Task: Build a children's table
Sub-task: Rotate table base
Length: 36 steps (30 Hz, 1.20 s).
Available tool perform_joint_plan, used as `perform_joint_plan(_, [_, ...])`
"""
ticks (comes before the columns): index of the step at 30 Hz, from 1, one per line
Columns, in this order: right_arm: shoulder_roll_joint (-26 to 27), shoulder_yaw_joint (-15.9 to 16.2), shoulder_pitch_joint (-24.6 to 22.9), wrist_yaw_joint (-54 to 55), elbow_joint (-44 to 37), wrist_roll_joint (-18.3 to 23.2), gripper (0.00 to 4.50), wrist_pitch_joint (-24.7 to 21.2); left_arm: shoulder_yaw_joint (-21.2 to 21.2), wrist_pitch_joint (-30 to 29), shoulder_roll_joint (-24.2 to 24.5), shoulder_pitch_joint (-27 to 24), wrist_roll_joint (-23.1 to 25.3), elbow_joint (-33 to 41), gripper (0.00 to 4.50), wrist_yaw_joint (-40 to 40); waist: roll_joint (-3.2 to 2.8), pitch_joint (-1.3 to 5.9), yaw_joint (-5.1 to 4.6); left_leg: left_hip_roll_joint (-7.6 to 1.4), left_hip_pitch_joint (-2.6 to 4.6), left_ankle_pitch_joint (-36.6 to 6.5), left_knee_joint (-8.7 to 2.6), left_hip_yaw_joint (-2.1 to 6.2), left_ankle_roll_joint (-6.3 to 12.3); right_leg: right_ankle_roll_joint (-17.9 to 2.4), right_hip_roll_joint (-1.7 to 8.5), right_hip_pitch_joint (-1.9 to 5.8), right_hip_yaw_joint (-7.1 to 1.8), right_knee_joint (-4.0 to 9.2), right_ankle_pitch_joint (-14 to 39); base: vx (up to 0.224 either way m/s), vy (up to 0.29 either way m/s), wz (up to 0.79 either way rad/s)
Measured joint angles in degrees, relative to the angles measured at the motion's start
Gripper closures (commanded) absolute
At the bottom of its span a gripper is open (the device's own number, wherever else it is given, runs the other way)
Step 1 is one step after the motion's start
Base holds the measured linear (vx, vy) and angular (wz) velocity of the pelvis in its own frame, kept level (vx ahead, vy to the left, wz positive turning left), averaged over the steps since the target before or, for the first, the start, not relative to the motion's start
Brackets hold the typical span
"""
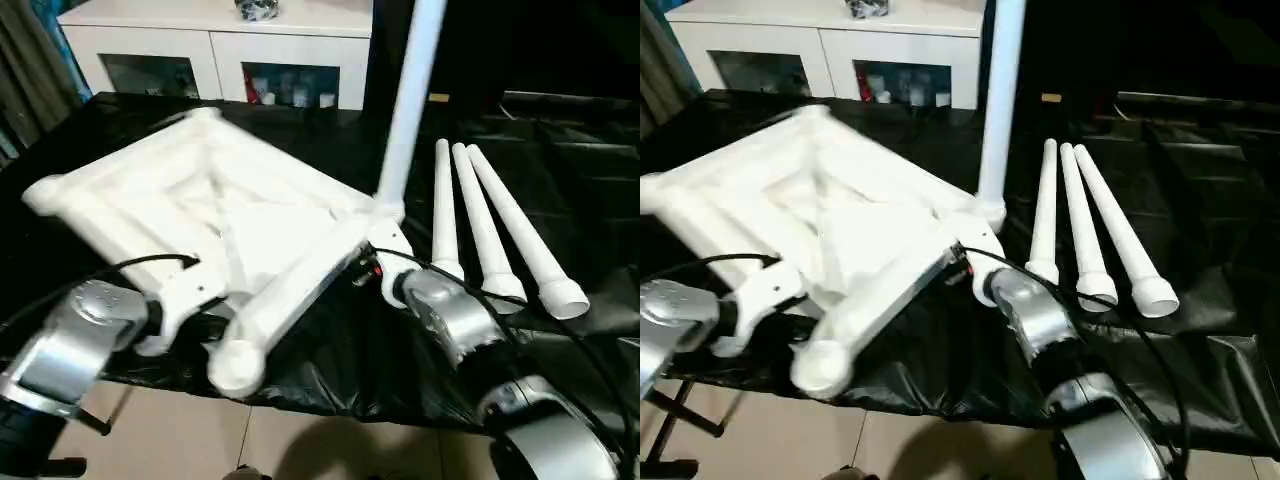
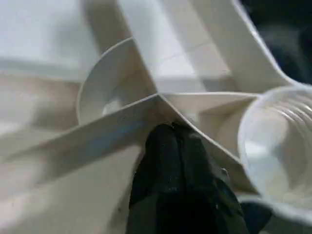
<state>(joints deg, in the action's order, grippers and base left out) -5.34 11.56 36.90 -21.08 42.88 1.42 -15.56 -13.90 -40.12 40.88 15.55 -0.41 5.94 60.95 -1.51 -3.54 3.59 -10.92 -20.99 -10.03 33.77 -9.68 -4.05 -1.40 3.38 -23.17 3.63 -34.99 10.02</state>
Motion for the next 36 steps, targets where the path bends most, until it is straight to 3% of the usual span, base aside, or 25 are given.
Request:
perform_joint_plan(11, [0.6, -2.5, 0.8, 2.9, 1.5, 0.2, 4.44, 5.0, -0.1, 1.9, -8.5, 2.4, -0.1, -1.6, 4.50, -8.7, 0.17, 0.01, -0.02, -0.01, -0.05, 0.0, 0.10, 0.01, 0.01, 0.0, 0.00, 0.00, 0.02, -0.02, 0.0, 0.000, 0.000, 0.00])
perform_joint_plan(16, [-1.1, -6.1, -5.7, 2.2, -9.5, 2.9, 4.44, 3.9, 2.9, 5.5, -11.3, 1.5, 0.3, -1.8, 4.50, -14.9, 0.12, -0.02, 0.69, -0.01, -0.08, 0.0, 0.08, 0.02, 0.02, 0.0, 0.00, 0.00, 0.03, 0.00, 0.0, 0.000, 0.000, 0.00])
perform_joint_plan(21, [-2.4, -5.8, -15.2, -1.3, -24.1, 5.3, 4.44, -0.3, 9.1, 11.2, -17.0, -1.8, 0.2, -1.6, 4.50, -24.6, 0.06, 0.01, 1.14, -0.04, -0.04, 0.0, 0.08, 0.02, 0.03, 0.1, -0.01, 0.05, 0.05, 0.03, 0.1, 0.000, 0.000, 0.00])
perform_joint_plan(27, [-3.6, -5.5, -23.1, -0.6, -31.7, 5.3, 4.44, -0.5, 9.2, 15.4, -19.9, -6.7, -1.2, 1.9, 4.50, -26.8, 0.12, 0.03, 1.37, -0.04, -0.06, 0.0, 0.06, 0.02, 0.02, 0.5, -0.01, 0.01, 0.04, 0.04, 0.3, 0.000, 0.000, 0.00])
perform_joint_plan(36, [-3.2, -4.7, -30.6, -0.2, -44.5, 5.8, 4.44, -3.3, 12.8, 19.3, -26.8, -13.4, -3.4, 5.1, 4.50, -33.3, 0.12, 0.05, 1.16, -0.03, -0.05, 0.0, 0.01, 0.02, 0.02, 0.6, -0.02, 0.04, 0.03, 0.12, 0.4, 0.000, 0.000, 0.00])
